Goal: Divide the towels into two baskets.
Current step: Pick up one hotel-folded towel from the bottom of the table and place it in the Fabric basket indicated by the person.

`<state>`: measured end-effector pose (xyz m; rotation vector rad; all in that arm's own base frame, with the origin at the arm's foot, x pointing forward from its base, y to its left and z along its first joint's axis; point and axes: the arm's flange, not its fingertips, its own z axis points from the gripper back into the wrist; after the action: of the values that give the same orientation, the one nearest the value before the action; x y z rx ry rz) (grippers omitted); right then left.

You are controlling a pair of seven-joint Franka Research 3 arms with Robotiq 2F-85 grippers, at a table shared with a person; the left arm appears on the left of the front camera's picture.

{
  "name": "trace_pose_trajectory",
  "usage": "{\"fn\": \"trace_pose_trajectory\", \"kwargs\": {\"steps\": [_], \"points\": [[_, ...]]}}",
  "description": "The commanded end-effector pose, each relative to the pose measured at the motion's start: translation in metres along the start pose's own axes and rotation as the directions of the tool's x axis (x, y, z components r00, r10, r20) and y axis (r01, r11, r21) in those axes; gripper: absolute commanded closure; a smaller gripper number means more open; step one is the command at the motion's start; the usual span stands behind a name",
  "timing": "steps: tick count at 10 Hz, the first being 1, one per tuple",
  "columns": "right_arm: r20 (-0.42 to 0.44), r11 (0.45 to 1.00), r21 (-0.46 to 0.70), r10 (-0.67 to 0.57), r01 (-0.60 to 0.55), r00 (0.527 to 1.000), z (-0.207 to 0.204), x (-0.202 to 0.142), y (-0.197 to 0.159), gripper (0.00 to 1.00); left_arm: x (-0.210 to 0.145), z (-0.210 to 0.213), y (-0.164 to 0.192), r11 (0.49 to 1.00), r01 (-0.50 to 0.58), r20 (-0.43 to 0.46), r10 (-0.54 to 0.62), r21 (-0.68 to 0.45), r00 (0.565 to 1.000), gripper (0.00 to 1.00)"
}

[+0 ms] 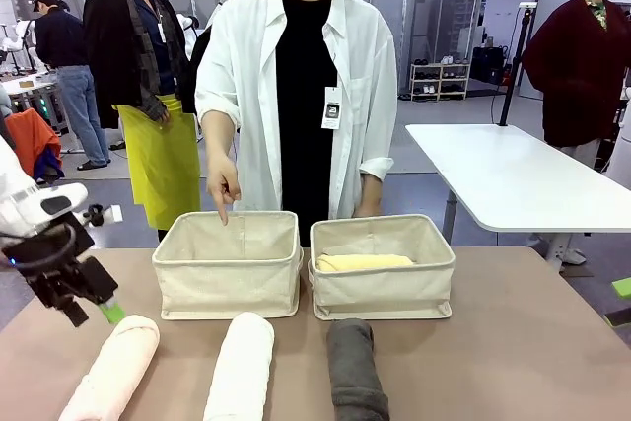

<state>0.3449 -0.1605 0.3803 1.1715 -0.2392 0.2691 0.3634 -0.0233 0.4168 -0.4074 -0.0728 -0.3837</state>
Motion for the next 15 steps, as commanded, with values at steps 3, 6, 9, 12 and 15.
{"fn": "trace_pose_trajectory", "kwargs": {"steps": [3, 6, 9, 12, 15], "points": [[0.011, 1.000, -0.012, -0.005, 0.005, 1.000, -0.002, -0.002, 0.003, 0.00, -0.024, -0.051, 0.002, 0.991, -0.094, 0.035, 0.091, 0.094, 0.995, 0.00], [0.011, 1.000, -0.012, -0.005, 0.005, 1.000, -0.002, -0.002, 0.003, 0.00, -0.029, -0.065, 0.003, 0.984, -0.093, 0.017, 0.091, 0.149, 0.996, 0.00], [0.011, 1.000, -0.012, -0.005, 0.005, 1.000, -0.002, -0.002, 0.003, 0.00, -0.031, -0.082, 0.011, 0.991, -0.098, -0.063, 0.104, 0.091, 0.993, 0.00], [0.011, 1.000, -0.012, -0.005, 0.005, 1.000, -0.002, -0.002, 0.003, 0.00, -0.034, -0.101, 0.015, 0.989, -0.089, -0.100, 0.101, 0.118, 0.990, 0.00], [0.011, 1.000, -0.012, -0.005, 0.005, 1.000, -0.002, -0.002, 0.003, 0.00, -0.036, -0.110, 0.015, 0.991, -0.089, -0.123, 0.102, 0.103, 0.987, 0.00]]}}
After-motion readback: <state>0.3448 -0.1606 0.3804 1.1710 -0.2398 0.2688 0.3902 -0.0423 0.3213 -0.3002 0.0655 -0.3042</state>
